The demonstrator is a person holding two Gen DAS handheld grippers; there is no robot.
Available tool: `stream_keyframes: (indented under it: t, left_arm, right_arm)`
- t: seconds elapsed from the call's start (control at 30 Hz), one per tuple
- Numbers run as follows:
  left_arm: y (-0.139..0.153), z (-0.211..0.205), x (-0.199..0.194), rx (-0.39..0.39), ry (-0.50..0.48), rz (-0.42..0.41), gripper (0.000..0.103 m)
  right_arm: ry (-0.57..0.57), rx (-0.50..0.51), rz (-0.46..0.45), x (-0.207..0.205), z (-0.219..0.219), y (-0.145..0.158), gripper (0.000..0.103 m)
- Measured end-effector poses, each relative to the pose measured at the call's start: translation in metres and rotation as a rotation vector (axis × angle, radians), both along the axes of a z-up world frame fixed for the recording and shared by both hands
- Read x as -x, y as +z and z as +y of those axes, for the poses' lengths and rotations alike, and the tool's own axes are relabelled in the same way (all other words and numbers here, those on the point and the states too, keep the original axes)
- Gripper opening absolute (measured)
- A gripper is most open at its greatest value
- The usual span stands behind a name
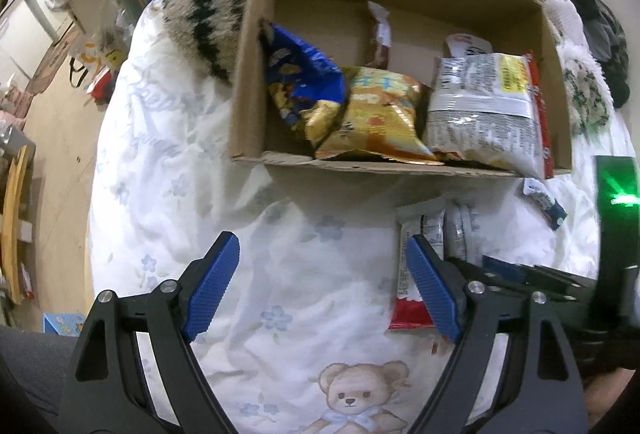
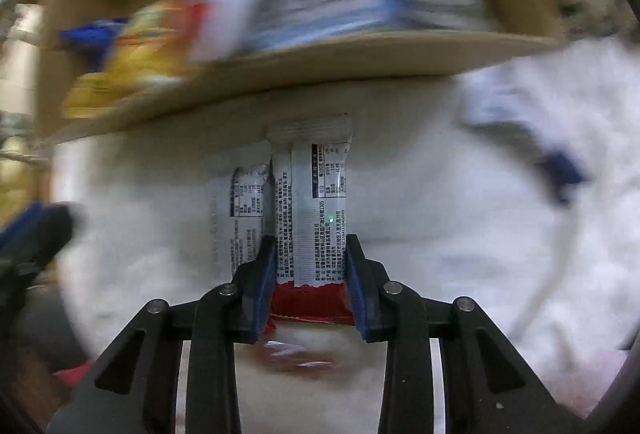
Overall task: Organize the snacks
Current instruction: 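Grasp a white-and-red bar with the right tool while the left tool grasps another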
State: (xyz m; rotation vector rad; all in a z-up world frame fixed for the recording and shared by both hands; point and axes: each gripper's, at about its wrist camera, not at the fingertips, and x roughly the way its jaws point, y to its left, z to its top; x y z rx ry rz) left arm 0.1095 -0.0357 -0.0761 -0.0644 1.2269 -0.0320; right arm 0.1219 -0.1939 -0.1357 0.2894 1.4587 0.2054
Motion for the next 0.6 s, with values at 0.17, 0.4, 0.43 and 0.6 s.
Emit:
stream_keyframes:
  t: [0.17,0.4,0.43,0.6]
  left_arm:
    - [-0.019,0.003,-0.003,0.017,0.016,0.072,0.083]
    - [-0.045,-0.049,-0.006,0.049,-0.135,0.123,0.083]
    - [-0.050,-0.058,-0.006,0.043,-0.163,0.132,0.083]
    - [-0.076,-0.086,-0.003,-0.002,-0.255,0.211,0.074]
  right_arm:
    - [-0.100,0.010,-0.011,0.001,-0.022,0.011,0.034]
    - [-0.216,0.033,-0.055,0.014,-0.063,0.028,0.035]
    - [-0.234,0.026,-0.057,0.016,-0.068,0.031,0.034]
    - [-0.284,0.016,-0.057,0.027,-0.091,0.035,0.035]
